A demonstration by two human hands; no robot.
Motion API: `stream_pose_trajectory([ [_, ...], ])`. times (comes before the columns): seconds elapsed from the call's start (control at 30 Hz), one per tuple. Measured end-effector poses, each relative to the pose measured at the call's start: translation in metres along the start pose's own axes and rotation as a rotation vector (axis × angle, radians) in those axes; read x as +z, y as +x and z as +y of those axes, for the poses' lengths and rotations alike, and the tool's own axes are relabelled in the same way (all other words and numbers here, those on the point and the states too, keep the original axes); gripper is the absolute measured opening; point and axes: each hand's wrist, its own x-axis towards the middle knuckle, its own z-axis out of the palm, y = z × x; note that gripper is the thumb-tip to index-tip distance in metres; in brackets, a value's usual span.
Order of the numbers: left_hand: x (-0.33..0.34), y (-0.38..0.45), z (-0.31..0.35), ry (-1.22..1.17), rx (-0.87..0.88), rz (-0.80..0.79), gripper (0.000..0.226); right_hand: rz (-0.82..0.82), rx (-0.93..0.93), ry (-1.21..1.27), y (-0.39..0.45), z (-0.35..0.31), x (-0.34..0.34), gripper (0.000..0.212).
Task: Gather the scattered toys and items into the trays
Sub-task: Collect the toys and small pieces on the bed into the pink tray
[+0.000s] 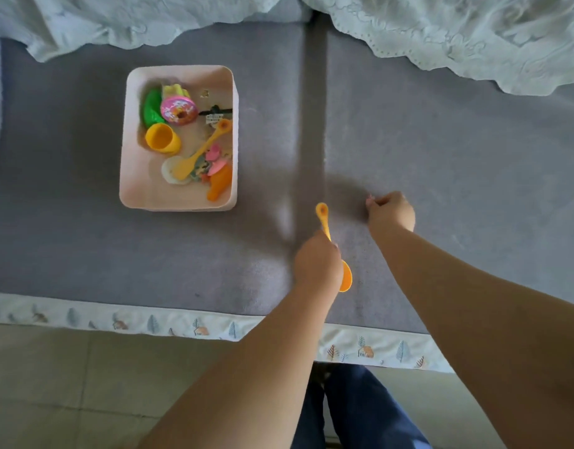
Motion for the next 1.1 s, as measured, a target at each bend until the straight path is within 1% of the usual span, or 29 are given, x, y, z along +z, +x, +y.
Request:
stream_pose_trajectory([
  [0.07,-0.026,0.003,-0.013,-0.076,-0.014,0.082,0.021,-0.017,-0.127,0.071,-0.018,-0.017,0.012,0.025],
  [0.17,-0.074,0.010,-0.040,-0.127,0.040,0.240,0.022,-0.119,-0.226,0.184,-0.050,-0.061,0.031,0.025],
  [0.27,-0.127,0.026,-0.072,-0.072,0.095,0.407,0.024,-0.281,-0.258,0.323,-0.083,-0.114,0.056,0.030],
  [0.33,-0.159,0.042,-0.086,-0.067,0.121,0.509,0.024,-0.364,-0.267,0.386,-0.100,-0.143,0.068,0.028],
  [0.37,-0.174,0.050,-0.095,-0.095,0.132,0.535,0.022,-0.397,-0.268,0.416,-0.109,-0.157,0.074,0.025],
  [0.43,-0.202,0.066,-0.109,-0.135,0.122,0.527,0.020,-0.446,-0.264,0.440,-0.120,-0.179,0.086,0.024],
  [0.5,-0.219,0.078,-0.121,-0.086,0.081,0.478,0.019,-0.434,-0.268,0.355,-0.122,-0.185,0.097,0.026],
  [0.6,-0.223,0.082,-0.140,-0.061,0.027,0.437,0.014,-0.276,-0.279,0.048,-0.123,-0.179,0.113,0.030],
  [0.67,-0.213,0.080,-0.155,-0.040,0.051,0.466,0.020,-0.189,-0.210,-0.072,-0.123,-0.173,0.124,0.037],
  [0.7,-0.207,0.078,-0.160,-0.046,0.069,0.484,0.024,-0.177,-0.174,-0.121,-0.122,-0.169,0.127,0.040],
  [0.77,-0.194,0.072,-0.178,-0.068,0.070,0.473,0.029,-0.259,-0.172,-0.204,-0.125,-0.162,0.142,0.043],
  [0.87,-0.178,0.063,-0.196,-0.027,0.081,0.456,0.031,-0.428,-0.171,-0.147,-0.130,-0.152,0.153,0.032],
  [0.97,-0.170,0.054,-0.215,0.057,0.067,0.470,0.029,-0.442,-0.135,-0.082,-0.138,-0.148,0.172,0.026],
  [1.03,-0.166,0.049,-0.224,0.011,0.000,0.455,0.028,-0.435,-0.115,-0.122,-0.148,-0.144,0.175,0.020],
  [1.1,-0.158,0.039,-0.236,-0.085,-0.080,0.439,0.028,-0.450,-0.138,-0.167,-0.161,-0.139,0.176,0.015],
])
